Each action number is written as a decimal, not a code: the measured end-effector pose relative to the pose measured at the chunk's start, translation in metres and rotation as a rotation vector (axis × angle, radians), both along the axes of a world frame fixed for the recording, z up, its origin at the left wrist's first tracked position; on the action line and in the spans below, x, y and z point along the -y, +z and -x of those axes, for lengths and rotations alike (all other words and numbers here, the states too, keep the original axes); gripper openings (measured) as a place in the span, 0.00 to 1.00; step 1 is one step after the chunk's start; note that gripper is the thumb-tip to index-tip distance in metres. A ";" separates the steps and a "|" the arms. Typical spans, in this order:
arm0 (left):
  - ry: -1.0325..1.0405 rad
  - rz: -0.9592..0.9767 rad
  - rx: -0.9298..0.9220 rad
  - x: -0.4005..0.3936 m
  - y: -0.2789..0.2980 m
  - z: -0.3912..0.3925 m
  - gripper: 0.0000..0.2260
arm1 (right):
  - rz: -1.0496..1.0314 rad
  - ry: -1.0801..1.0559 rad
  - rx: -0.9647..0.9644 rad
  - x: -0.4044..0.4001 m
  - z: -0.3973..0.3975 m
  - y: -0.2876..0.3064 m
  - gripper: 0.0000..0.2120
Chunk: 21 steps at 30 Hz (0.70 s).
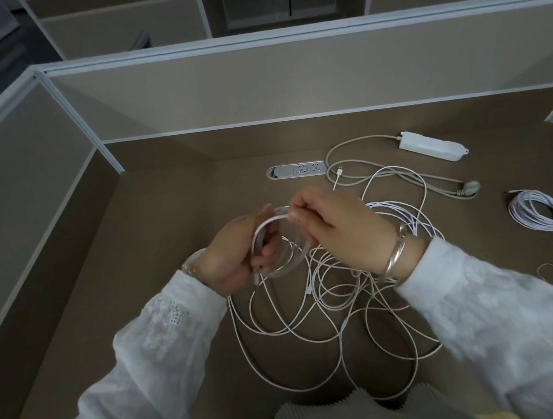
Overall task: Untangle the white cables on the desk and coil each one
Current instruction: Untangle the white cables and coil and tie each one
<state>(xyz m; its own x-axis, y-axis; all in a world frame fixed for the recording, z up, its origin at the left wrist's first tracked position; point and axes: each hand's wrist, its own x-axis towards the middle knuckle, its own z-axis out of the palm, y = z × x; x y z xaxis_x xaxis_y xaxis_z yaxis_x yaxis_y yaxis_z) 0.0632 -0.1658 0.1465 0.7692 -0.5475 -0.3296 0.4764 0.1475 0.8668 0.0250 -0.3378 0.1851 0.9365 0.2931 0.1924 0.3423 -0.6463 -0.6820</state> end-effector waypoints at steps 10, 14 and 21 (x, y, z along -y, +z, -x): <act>-0.303 0.257 -0.336 -0.003 0.011 0.010 0.18 | -0.020 -0.077 0.040 0.024 -0.016 -0.011 0.06; -0.397 0.428 -0.405 -0.020 0.009 0.003 0.15 | -0.251 -0.037 -0.163 0.038 -0.018 -0.026 0.12; -0.223 0.660 -0.391 -0.078 0.016 -0.026 0.20 | -0.345 -0.044 -0.425 0.083 -0.013 -0.086 0.07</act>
<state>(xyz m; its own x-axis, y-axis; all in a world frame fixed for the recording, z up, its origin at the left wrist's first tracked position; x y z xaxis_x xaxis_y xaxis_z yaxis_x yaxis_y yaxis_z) 0.0895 -0.0879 0.1623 0.5143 -0.8510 -0.1063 0.8063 0.4376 0.3979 0.0379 -0.4206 0.0987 0.9626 0.2389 -0.1277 -0.0319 -0.3680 -0.9293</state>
